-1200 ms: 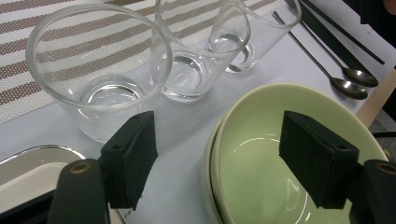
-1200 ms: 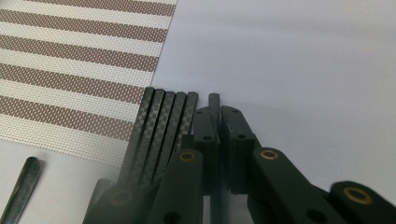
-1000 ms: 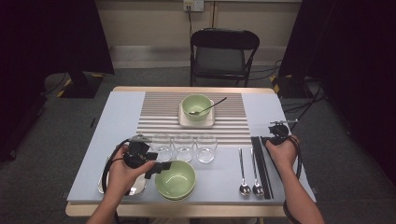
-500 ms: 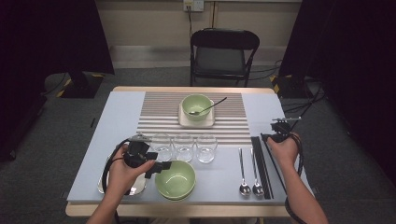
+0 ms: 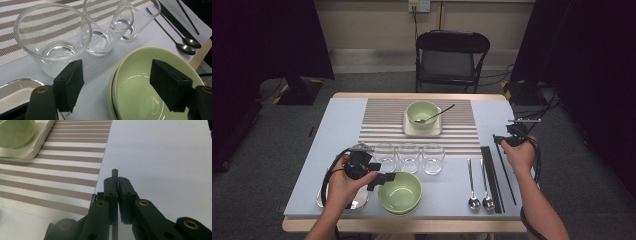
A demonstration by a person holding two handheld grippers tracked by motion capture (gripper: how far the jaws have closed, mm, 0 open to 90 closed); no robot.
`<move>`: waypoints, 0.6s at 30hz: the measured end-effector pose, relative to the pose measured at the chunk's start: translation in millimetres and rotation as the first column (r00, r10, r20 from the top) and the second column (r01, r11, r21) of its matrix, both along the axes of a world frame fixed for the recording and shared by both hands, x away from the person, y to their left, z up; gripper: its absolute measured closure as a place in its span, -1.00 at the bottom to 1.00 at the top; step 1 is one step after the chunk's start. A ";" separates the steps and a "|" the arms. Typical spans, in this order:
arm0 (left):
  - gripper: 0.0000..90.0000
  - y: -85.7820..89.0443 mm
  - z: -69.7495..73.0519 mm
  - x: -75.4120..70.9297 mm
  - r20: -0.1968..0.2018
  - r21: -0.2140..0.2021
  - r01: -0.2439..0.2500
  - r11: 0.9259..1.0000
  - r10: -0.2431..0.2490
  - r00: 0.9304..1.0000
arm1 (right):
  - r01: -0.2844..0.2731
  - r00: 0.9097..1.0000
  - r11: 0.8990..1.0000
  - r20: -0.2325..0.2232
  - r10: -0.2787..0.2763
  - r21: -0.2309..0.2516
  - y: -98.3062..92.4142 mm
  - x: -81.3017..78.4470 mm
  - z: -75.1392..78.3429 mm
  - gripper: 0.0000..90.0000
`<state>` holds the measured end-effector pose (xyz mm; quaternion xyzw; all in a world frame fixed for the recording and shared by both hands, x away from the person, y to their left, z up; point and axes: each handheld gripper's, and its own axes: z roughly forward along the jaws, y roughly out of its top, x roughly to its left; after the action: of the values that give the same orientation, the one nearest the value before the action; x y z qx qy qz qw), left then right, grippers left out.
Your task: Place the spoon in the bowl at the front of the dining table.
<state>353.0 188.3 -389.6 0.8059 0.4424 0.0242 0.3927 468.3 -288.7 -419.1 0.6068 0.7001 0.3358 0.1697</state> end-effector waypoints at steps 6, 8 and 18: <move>-0.40 -0.1 -0.7 0.3 -0.002 0.008 -0.003 1.000 0.003 1.000 | 0.027 0.999 0.999 0.024 -0.028 0.029 -5.6 6.3 -12.0 0.91; -0.40 -1.0 -2.1 0.7 -0.006 0.002 -0.007 1.000 0.007 1.000 | 0.030 0.999 0.999 0.029 -0.031 0.030 -6.9 9.7 -17.2 0.91; -0.40 0.9 -4.1 2.6 -0.009 0.016 -0.003 1.000 0.003 1.000 | 0.035 0.999 0.999 0.003 -0.035 0.007 -10.6 19.1 -41.1 0.90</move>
<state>355.6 189.3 -393.7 0.8085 0.4451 0.0246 0.3842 487.3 -299.3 -460.1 0.6191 0.6881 0.3360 0.1745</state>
